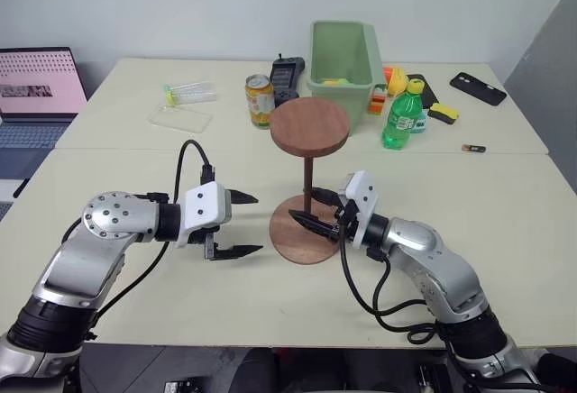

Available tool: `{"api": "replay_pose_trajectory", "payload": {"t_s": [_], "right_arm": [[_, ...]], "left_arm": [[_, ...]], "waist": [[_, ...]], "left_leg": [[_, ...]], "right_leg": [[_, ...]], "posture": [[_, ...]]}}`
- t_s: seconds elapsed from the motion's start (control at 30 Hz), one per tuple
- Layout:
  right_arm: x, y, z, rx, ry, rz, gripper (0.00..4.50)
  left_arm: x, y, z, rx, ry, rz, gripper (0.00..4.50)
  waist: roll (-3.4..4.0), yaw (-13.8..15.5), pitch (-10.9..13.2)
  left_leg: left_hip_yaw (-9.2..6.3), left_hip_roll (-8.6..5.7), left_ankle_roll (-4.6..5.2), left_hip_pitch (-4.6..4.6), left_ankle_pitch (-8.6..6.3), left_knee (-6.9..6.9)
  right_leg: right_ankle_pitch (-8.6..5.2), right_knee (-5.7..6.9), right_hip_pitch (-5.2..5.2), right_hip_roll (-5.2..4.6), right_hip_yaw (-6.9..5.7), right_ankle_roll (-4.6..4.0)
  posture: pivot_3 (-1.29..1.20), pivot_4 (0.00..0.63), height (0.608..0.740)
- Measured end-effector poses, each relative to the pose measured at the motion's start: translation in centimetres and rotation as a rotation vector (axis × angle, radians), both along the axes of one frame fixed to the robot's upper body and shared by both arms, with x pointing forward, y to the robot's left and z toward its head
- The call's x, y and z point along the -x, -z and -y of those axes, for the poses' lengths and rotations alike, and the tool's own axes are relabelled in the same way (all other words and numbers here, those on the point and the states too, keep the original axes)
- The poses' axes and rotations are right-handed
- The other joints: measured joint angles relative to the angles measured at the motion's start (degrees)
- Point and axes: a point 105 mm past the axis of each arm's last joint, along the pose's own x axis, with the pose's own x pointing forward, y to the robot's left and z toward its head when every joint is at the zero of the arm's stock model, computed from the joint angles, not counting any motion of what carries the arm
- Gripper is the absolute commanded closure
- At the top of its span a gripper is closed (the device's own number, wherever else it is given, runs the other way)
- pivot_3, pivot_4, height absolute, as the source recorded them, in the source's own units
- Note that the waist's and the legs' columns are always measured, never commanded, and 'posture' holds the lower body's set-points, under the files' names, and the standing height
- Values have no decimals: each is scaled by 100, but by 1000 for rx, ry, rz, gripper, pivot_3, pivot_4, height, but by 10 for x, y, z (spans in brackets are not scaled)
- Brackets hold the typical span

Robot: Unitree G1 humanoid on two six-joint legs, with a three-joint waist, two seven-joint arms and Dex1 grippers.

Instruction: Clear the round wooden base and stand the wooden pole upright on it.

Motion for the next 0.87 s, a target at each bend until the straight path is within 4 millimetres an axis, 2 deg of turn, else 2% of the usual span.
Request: {"api": "replay_pose_trajectory", "payload": {"t_s": [0.2, 0.33, 0.43, 0.57, 0.77, 0.87], "right_arm": [[0, 10, 11, 68, 7, -4, 1009], [-2, 12, 28, 122, 29, 6, 1009], [4, 14, 47, 197, 25, 18, 1009], [16, 14, 85, 295, 24, 8, 1009], [29, -14, 126, 306, 50, 49, 1009], [37, -31, 166, 372, 118, 38, 1009]], "left_arm": [[-1, 0, 1, 11, -10, 0, 0], [-5, -2, 0, 28, -44, 3, 0], [-8, -4, -3, 34, -77, 6, 0], [-10, -5, -13, 18, -130, 8, 0], [-10, -9, -38, -2, -207, 14, 0], [-13, -14, -71, -27, -314, -4, 0]], "waist": [[0, 6, 0], [-1, 15, 1], [-1, 24, 1], [-3, 23, 4], [-4, 18, 9], [-1, 30, 23]], "left_leg": [[2, -5, 0, -2, 0, 2], [0, -6, 0, -5, 0, 6], [-1, -10, 0, -8, 0, 6], [0, -8, 1, -9, -1, 6], [-2, 0, 1, -6, -1, 4], [0, -5, 1, -5, -1, 3]], "right_leg": [[0, -1, 0, 1, 0, 0], [0, -1, 1, 1, -2, 0], [0, -5, 2, 1, -4, 0], [0, -7, 2, 1, -2, 0], [0, -3, 3, 1, -5, 0], [0, -9, 7, 2, -5, 0]], "posture": [[0, 150, 740], [0, 150, 740], [0, 150, 740], [0, 150, 740], [0, 150, 740], [0, 150, 740]]}}
